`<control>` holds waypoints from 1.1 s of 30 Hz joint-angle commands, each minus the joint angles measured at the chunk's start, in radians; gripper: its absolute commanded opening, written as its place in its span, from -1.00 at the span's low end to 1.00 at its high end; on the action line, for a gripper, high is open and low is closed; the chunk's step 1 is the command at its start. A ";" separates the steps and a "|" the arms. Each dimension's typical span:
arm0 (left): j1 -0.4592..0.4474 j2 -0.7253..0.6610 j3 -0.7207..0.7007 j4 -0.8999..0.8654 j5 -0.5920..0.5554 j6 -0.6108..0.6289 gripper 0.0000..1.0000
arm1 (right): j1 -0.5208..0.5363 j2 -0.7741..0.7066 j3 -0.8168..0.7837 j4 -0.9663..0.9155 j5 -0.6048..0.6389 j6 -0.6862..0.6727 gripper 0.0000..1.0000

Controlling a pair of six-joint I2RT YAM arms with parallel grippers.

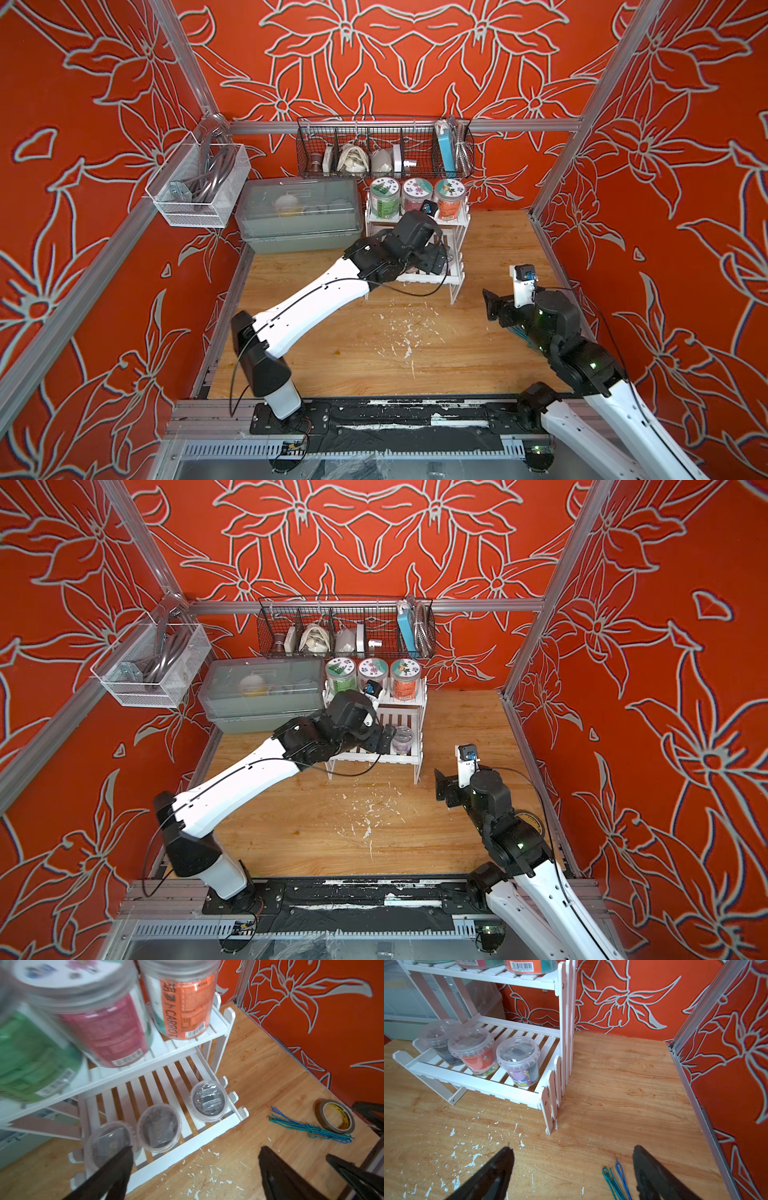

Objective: Place the seed container on the shelf
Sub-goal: Place the seed jar on the shelf, then reset both arms

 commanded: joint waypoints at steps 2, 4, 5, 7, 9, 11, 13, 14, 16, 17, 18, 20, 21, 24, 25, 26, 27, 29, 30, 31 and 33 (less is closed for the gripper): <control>0.045 -0.182 -0.234 0.179 -0.099 0.028 0.98 | -0.037 0.048 -0.011 0.071 0.075 0.036 0.95; 0.090 -0.263 -0.340 0.229 -0.114 0.032 0.98 | -0.073 0.076 -0.017 0.090 0.072 0.051 1.00; 0.125 -0.301 -0.390 0.237 -0.137 0.020 0.99 | -0.097 0.092 -0.020 0.100 0.065 0.065 1.00; 0.196 -0.371 -0.484 0.251 -0.184 -0.012 0.99 | -0.145 0.117 -0.032 0.125 0.041 0.084 1.00; 0.282 -0.454 -0.596 0.296 -0.186 -0.041 0.99 | -0.191 0.144 -0.046 0.152 0.027 0.093 1.00; 0.341 -0.521 -0.702 0.367 -0.195 -0.024 0.99 | -0.243 0.168 -0.058 0.178 0.000 0.095 1.00; 0.402 -0.570 -0.798 0.434 -0.222 0.008 0.97 | -0.292 0.192 -0.075 0.210 -0.008 0.088 1.00; 0.442 -0.585 -0.846 0.457 -0.246 0.014 0.97 | -0.318 0.206 -0.088 0.231 -0.007 0.087 1.00; 0.509 -0.615 -0.927 0.490 -0.312 -0.003 0.97 | -0.351 0.232 -0.122 0.297 -0.007 0.074 1.00; 0.538 -0.635 -0.971 0.518 -0.333 -0.014 0.97 | -0.365 0.251 -0.148 0.347 -0.007 0.065 1.00; 0.556 -0.648 -1.024 0.576 -0.332 0.002 0.97 | -0.378 0.278 -0.170 0.397 -0.008 0.061 1.00; 0.568 -0.678 -1.115 0.687 -0.335 0.044 0.97 | -0.402 0.337 -0.194 0.458 -0.016 0.050 1.00; 0.579 -0.693 -1.162 0.743 -0.324 0.069 0.97 | -0.407 0.371 -0.202 0.486 -0.005 0.042 1.00; 0.613 -0.703 -1.268 0.858 -0.315 0.126 0.97 | -0.416 0.452 -0.225 0.586 -0.004 -0.010 1.00; 0.626 -0.696 -1.281 0.857 -0.321 0.124 0.97 | -0.417 0.468 -0.245 0.643 -0.002 -0.026 1.00; 0.641 -0.680 -1.290 0.843 -0.324 0.117 0.97 | -0.418 0.492 -0.268 0.711 -0.001 -0.043 1.00; 0.657 -0.657 -1.306 0.856 -0.324 0.108 0.97 | -0.419 0.517 -0.288 0.775 -0.002 -0.064 1.00; 0.685 -0.614 -1.341 0.911 -0.292 0.099 0.97 | -0.420 0.573 -0.323 0.896 0.002 -0.079 1.00; 0.695 -0.580 -1.361 0.954 -0.270 0.102 0.97 | -0.420 0.607 -0.330 0.938 -0.004 -0.098 1.00; 0.703 -0.556 -1.378 0.995 -0.257 0.102 0.97 | -0.420 0.638 -0.332 0.965 0.004 -0.102 1.00; 0.722 -0.517 -1.419 1.099 -0.199 0.105 0.97 | -0.420 0.676 -0.303 0.954 0.026 -0.098 1.00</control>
